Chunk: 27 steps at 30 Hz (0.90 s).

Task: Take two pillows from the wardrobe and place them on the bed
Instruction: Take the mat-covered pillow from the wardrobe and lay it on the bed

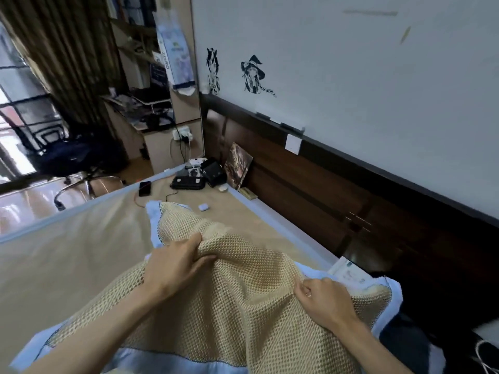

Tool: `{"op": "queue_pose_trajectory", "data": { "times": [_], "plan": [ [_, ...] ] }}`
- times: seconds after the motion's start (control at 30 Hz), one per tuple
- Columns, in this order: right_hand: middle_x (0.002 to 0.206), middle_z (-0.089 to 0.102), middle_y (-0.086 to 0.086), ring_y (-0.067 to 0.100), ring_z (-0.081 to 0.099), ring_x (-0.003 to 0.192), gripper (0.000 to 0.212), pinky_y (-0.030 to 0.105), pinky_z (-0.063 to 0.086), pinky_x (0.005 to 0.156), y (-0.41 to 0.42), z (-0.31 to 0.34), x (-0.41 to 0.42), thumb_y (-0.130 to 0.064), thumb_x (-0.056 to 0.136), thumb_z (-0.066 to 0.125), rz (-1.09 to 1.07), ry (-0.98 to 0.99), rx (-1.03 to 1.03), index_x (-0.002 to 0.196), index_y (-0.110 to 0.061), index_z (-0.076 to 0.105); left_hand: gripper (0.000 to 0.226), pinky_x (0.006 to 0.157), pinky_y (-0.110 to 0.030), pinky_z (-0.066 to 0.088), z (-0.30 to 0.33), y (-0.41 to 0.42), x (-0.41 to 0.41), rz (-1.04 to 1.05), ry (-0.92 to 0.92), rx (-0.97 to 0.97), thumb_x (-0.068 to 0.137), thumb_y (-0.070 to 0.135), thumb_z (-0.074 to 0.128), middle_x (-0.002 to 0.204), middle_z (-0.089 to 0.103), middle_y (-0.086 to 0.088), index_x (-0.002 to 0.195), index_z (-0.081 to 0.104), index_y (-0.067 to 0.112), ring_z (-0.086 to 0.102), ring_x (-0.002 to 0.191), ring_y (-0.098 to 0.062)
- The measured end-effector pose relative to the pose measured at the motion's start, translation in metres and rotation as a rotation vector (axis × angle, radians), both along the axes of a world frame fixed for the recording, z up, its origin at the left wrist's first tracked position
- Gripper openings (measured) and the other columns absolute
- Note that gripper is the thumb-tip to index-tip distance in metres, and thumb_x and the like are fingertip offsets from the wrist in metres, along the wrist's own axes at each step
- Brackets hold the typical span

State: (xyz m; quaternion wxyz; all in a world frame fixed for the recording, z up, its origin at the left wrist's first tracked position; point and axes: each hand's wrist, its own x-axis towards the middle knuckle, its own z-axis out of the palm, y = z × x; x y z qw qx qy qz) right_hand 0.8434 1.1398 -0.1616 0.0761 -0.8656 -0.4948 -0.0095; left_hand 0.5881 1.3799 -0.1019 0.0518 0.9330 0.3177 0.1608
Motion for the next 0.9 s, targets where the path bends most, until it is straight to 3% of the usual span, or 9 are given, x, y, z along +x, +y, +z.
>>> {"op": "queue_pose_trajectory", "data": {
  "times": [0.13,0.3,0.43,0.6,0.77,0.9],
  "plan": [
    [0.037,0.022,0.0,0.013,0.031,0.034,0.059,0.033,0.037,0.043,-0.003,0.012,0.069,-0.052,0.093,0.042,-0.076,0.038,0.063,0.047,-0.019,0.025,0.05,0.052,-0.034,0.043,0.017,0.017,0.088,-0.09,-0.002,0.051,0.086,0.082,0.03,0.083,0.067,0.009,0.09,0.039,0.032,0.062,0.069,-0.017],
    [0.038,0.032,-0.004,0.011,0.038,0.036,0.058,0.031,0.038,0.041,0.01,0.034,0.112,-0.051,0.092,0.04,-0.086,0.031,0.092,0.046,-0.019,0.029,0.05,0.041,-0.024,0.031,0.025,0.038,0.137,-0.104,-0.033,0.136,0.085,0.082,0.028,0.074,0.063,0.013,0.087,0.04,0.034,0.054,0.057,-0.009],
    [0.039,0.032,-0.005,0.01,0.034,0.038,0.056,0.03,0.026,0.042,0.021,0.039,0.122,-0.052,0.092,0.034,-0.057,0.024,0.108,0.047,-0.018,0.034,0.054,0.044,-0.029,0.044,0.028,0.057,0.153,-0.115,-0.029,0.11,0.083,0.084,0.027,0.075,0.063,0.013,0.086,0.04,0.032,0.056,0.06,-0.01],
    [0.041,0.034,-0.004,0.017,0.041,0.04,0.058,0.034,0.038,0.047,0.042,0.037,0.13,-0.052,0.094,0.035,-0.071,-0.005,0.118,0.048,-0.016,0.033,0.053,0.047,-0.03,0.046,0.016,0.094,0.167,-0.163,-0.004,0.096,0.083,0.084,0.033,0.074,0.062,0.012,0.086,0.04,0.031,0.058,0.061,-0.013],
    [0.042,0.046,-0.001,0.013,0.048,0.039,0.06,0.031,0.035,0.043,0.084,0.018,0.145,-0.055,0.092,0.034,-0.12,-0.044,0.099,0.05,-0.013,0.043,0.061,0.046,-0.028,0.042,-0.01,0.154,0.196,-0.213,0.033,0.027,0.078,0.089,0.026,0.068,0.059,0.013,0.084,0.042,0.031,0.056,0.061,-0.011],
    [0.04,0.044,-0.003,0.011,0.043,0.035,0.061,0.03,0.038,0.043,0.131,0.003,0.168,-0.054,0.093,0.032,-0.209,-0.04,0.052,0.047,-0.015,0.043,0.062,0.056,-0.034,0.046,-0.043,0.22,0.244,-0.267,0.091,-0.053,0.08,0.084,0.033,0.078,0.064,0.005,0.099,0.049,0.028,0.066,0.079,-0.025]
  ]
}}
